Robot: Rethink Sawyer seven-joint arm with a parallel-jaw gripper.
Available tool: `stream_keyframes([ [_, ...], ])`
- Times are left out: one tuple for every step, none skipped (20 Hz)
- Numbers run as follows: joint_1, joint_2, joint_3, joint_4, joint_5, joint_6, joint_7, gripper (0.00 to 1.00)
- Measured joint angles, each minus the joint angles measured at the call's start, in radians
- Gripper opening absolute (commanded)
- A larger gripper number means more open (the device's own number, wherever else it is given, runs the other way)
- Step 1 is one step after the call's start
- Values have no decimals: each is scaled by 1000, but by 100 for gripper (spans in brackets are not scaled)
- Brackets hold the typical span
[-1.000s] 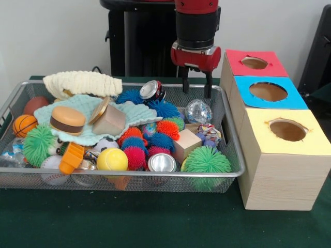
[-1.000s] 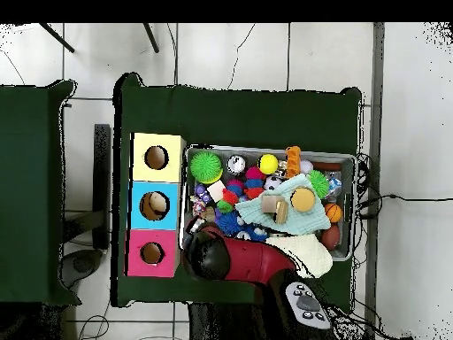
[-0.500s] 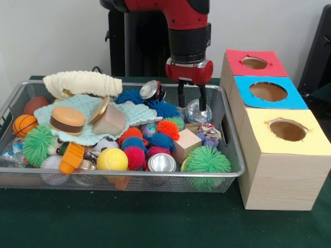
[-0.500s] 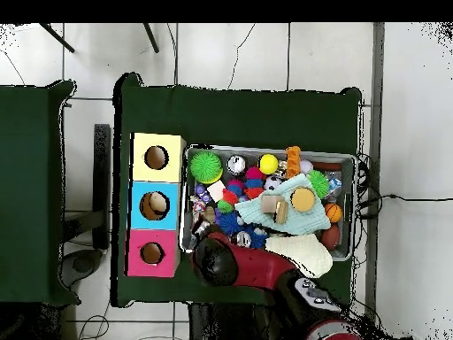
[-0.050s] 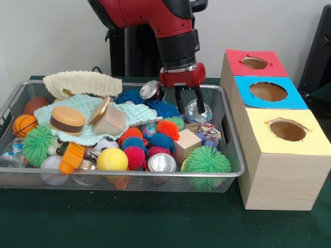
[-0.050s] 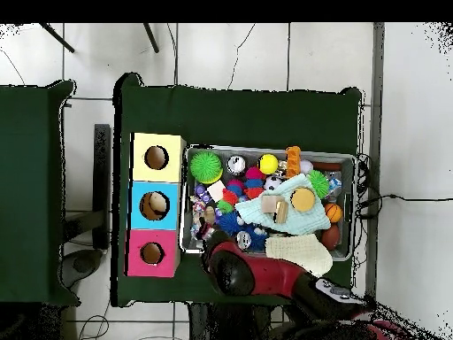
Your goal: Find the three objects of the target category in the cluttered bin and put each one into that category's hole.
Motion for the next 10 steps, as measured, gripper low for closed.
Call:
stream_keyframes([
  [-10, 4, 7, 2, -7, 0, 0, 100],
  [-42, 18, 33, 8, -31, 0, 0, 100],
  [-50, 22, 40, 9, -37, 0, 0, 100],
  [-64, 27, 49, 9, -46, 0, 0, 100],
  [-81, 34, 60, 9, -56, 0, 0, 100],
  [-98, 42, 71, 9, -67, 0, 0, 100],
  [-106, 46, 78, 9, -72, 0, 0, 100],
  [-114, 50, 84, 9, -77, 0, 0, 100],
  [-135, 61, 100, 8, -89, 0, 0, 100],
  [-150, 69, 109, 8, -97, 0, 0, 100],
])
